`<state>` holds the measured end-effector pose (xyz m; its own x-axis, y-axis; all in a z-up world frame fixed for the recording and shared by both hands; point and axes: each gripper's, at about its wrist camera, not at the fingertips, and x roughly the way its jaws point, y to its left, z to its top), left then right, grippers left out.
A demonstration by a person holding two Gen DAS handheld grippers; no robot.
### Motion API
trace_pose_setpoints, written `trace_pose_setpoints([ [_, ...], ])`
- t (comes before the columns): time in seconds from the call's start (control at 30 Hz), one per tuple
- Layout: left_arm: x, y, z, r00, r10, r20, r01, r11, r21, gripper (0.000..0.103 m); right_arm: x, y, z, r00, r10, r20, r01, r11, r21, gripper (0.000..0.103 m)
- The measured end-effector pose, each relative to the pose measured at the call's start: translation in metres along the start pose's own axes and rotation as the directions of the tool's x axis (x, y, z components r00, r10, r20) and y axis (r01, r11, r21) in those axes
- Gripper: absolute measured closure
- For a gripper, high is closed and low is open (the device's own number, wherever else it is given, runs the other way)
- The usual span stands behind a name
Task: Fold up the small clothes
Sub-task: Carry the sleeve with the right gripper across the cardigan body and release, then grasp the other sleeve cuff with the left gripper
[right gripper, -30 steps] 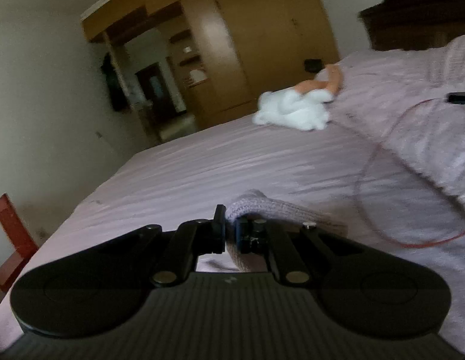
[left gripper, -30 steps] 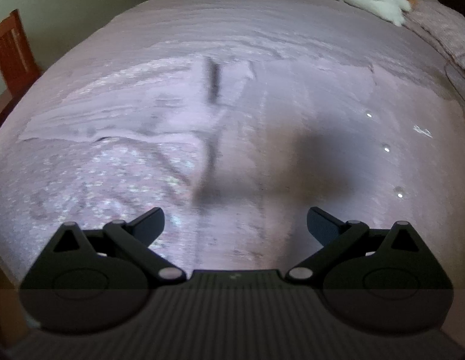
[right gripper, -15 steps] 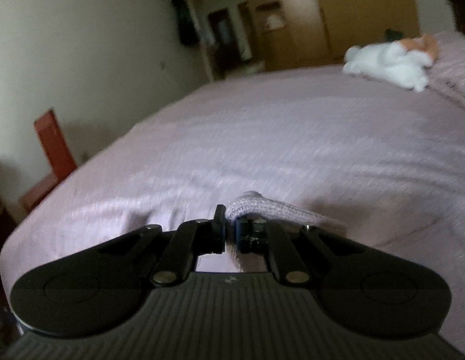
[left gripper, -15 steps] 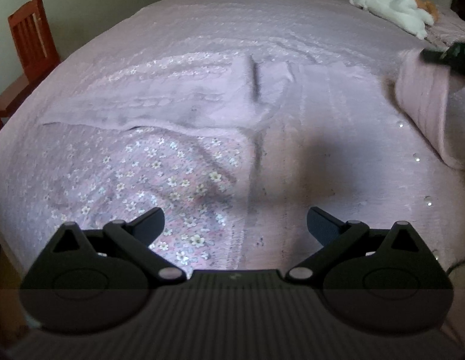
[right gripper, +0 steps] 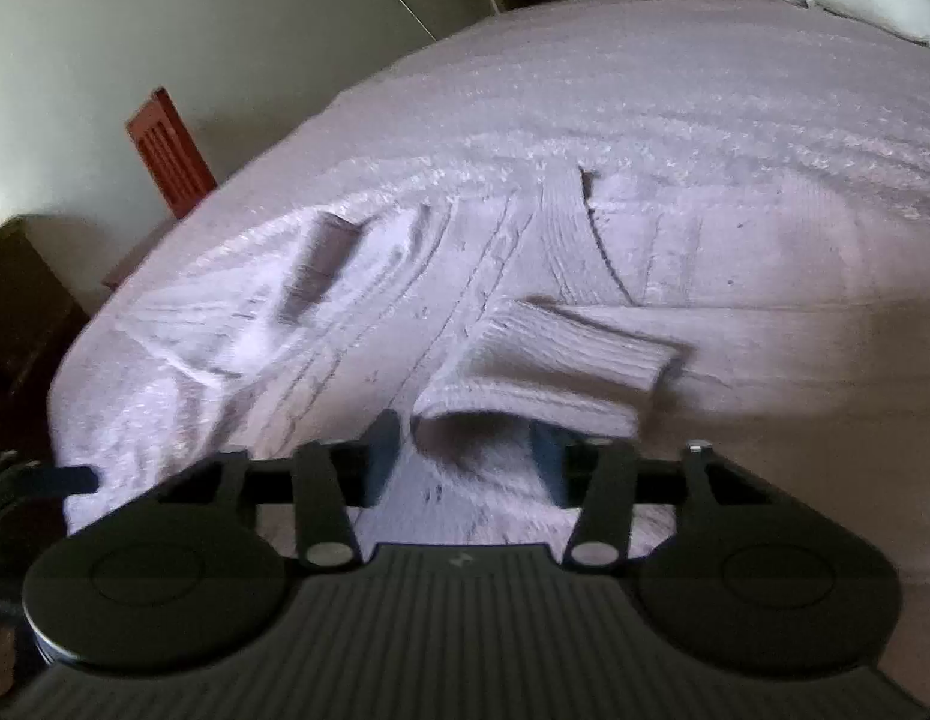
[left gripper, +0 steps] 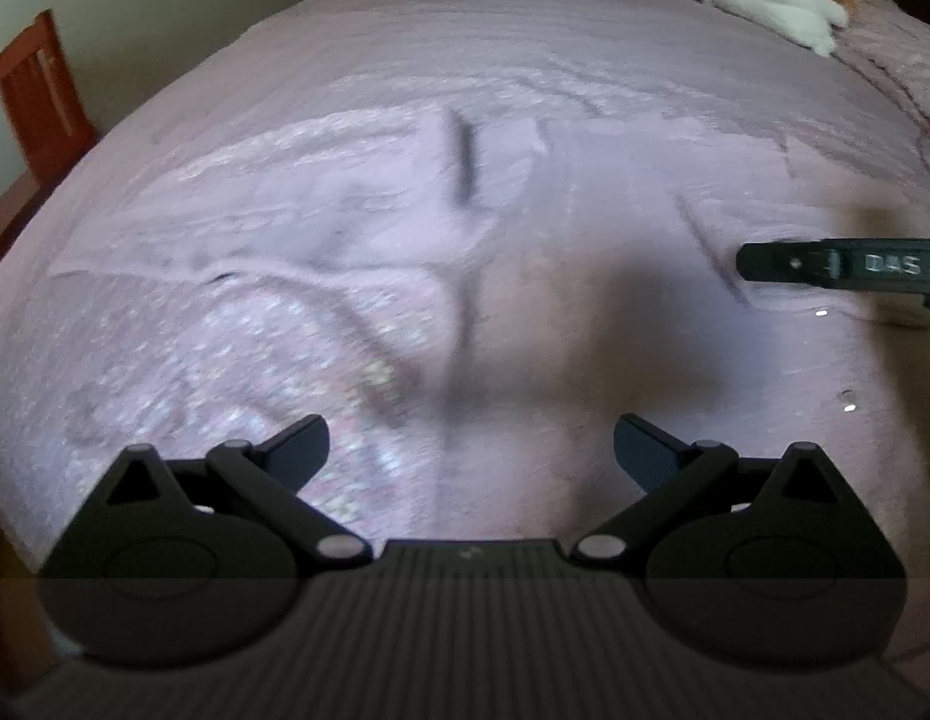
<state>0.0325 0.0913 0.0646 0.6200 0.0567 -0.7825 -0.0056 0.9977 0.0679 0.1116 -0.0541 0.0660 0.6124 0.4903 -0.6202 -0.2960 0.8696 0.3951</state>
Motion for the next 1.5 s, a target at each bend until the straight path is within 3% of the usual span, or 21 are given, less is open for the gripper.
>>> trace_pose_setpoints([
  [0.1,0.000,-0.015,0.009,0.996,-0.090,-0.009,0.090,0.996,-0.009,0.000,-0.030,-0.017,0.004,0.999,-0.005,0.053,0.005,1.000,0.001,0.022],
  [0.2,0.000,-0.037,0.018,0.991,-0.131,0.002,0.131,0.991,0.014,0.000,-0.057,-0.044,0.008,0.994,-0.041,0.106,0.037,0.999,0.038,0.018],
  [0.3,0.000,-0.060,0.027,0.992,-0.124,0.032,0.121,0.990,0.075,0.000,-0.084,-0.075,0.008,0.985,-0.104,0.136,0.093,0.992,0.087,0.017],
  [0.5,0.009,-0.100,0.042,0.989,-0.122,0.088,0.107,0.981,0.160,0.000,-0.106,-0.119,-0.005,0.938,-0.304,0.167,0.286,0.950,0.126,0.017],
  [0.63,0.024,-0.125,0.047,0.985,-0.111,0.132,0.077,0.969,0.236,0.000,-0.110,-0.146,-0.015,0.934,-0.308,0.183,0.274,0.943,0.191,0.016],
  [0.73,0.037,-0.144,0.046,0.981,-0.077,0.178,0.013,0.942,0.336,0.000,-0.107,-0.163,-0.021,0.925,-0.311,0.216,0.261,0.937,0.232,0.014],
  [0.93,0.057,-0.165,0.043,0.971,-0.053,0.235,-0.073,0.864,0.498,0.000,-0.103,-0.176,-0.027,0.860,-0.433,0.270,0.373,0.895,0.246,0.014],
  [1.03,0.063,-0.171,0.044,0.963,-0.060,0.261,-0.094,0.838,0.538,0.002,-0.097,-0.187,-0.027,0.862,-0.452,0.230,0.388,0.880,0.274,0.014],
  [1.13,0.068,-0.175,0.044,0.961,-0.068,0.268,-0.091,0.837,0.540,0.006,-0.089,-0.193,-0.030,0.869,-0.459,0.184,0.399,0.871,0.288,0.014],
  [1.23,0.072,-0.175,0.045,0.959,-0.107,0.264,-0.054,0.842,0.536,0.034,-0.088,-0.195,-0.030,0.870,-0.459,0.182,0.397,0.870,0.293,0.014],
  [1.27,0.071,-0.175,0.044,0.958,-0.133,0.256,-0.025,0.847,0.531,0.062,-0.088,-0.196,-0.030,0.871,-0.456,0.184,0.393,0.870,0.298,0.014],
  [1.3,0.072,-0.174,0.045,0.957,-0.149,0.249,-0.002,0.855,0.519,0.085,-0.088,-0.197,-0.030,0.871,-0.455,0.184,0.389,0.869,0.305,0.014],
  [1.37,0.071,-0.171,0.047,0.953,-0.154,0.259,0.014,0.881,0.473,0.091,-0.088,-0.199,-0.030,0.872,-0.453,0.184,0.386,0.869,0.309,0.014],
  [1.5,0.060,-0.151,0.054,0.932,-0.141,0.333,0.027,0.945,0.325,0.092,-0.090,-0.200,-0.032,0.871,-0.447,0.204,0.364,0.867,0.341,0.018],
])
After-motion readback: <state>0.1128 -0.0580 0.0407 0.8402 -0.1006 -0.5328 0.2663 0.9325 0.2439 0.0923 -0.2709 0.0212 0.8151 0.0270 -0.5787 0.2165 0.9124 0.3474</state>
